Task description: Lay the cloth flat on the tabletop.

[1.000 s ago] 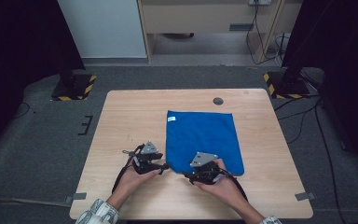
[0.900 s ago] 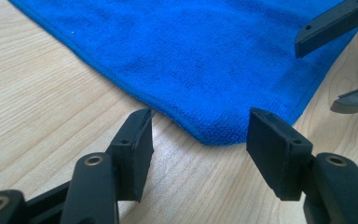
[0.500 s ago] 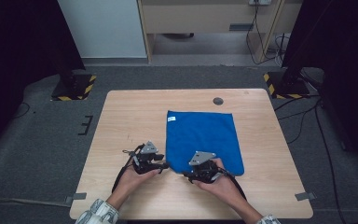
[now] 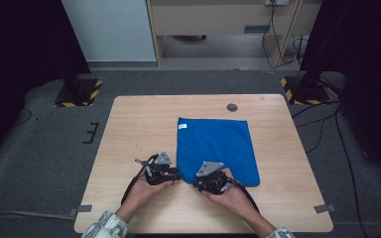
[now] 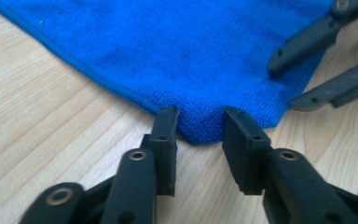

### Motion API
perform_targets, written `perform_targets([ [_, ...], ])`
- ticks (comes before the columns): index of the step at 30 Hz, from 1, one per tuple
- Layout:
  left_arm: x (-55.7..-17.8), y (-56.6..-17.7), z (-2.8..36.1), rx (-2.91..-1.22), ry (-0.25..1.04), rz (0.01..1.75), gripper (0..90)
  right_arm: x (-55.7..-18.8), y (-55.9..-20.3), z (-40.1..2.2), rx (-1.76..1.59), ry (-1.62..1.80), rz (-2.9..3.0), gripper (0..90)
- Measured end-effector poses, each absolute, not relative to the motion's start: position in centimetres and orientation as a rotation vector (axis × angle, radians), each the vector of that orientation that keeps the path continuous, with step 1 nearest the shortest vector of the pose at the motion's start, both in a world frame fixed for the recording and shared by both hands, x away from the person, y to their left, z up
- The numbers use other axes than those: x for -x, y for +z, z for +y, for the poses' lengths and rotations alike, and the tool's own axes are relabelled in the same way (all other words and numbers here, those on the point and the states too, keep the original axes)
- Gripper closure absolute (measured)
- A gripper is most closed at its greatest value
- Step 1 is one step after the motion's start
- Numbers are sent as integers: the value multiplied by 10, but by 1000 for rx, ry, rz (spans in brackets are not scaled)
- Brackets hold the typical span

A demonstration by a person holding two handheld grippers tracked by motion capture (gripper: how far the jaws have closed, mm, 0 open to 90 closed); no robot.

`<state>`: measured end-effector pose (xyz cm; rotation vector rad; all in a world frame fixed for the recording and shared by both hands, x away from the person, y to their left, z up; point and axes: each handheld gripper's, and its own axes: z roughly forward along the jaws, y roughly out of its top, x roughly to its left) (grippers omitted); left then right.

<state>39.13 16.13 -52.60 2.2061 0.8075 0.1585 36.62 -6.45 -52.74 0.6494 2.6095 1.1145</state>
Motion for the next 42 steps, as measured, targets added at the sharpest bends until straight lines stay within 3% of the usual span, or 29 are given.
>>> perform_targets([
  [4,-393,-524,157,-2216,198,802,736,-368,-529,-63,-642,1086,2602,868],
  [11,-391,-504,166,-2049,330,835,714,-384,-518,-77,-839,1286,2570,877],
  [14,-393,-500,168,-2010,327,859,702,-402,-518,-92,-1027,1360,2518,872],
  [17,-397,-501,160,-2049,307,846,681,-421,-527,-105,-1180,1271,2477,761],
  [22,-401,-506,140,-2120,301,805,620,-419,-526,-108,-1152,1234,2489,636],
  [25,-407,-505,135,-2122,296,805,567,-416,-530,-102,-1111,1203,2523,598],
  [30,-409,-498,137,-2117,358,826,565,-421,-530,-102,-1141,1221,2487,567],
  [33,-405,-489,152,-2074,373,844,564,-429,-530,-103,-1177,1274,2498,620],
  [34,-403,-487,158,-2064,382,853,563,-432,-531,-96,-1152,1254,2532,777],
  [35,-401,-486,164,-2053,395,860,563,-432,-531,-96,-1152,1254,2532,777],
  [37,-398,-486,176,-2047,407,880,568,-425,-526,-84,-1084,1302,2584,865],
  [40,-398,-487,191,-2040,395,899,568,-411,-518,-72,-948,1310,2647,851],
  [41,-399,-487,194,-2040,374,889,552,-397,-511,-64,-811,1338,2727,748],
  [42,-398,-487,195,-2050,357,869,552,-397,-511,-64,-811,1338,2727,748],
])
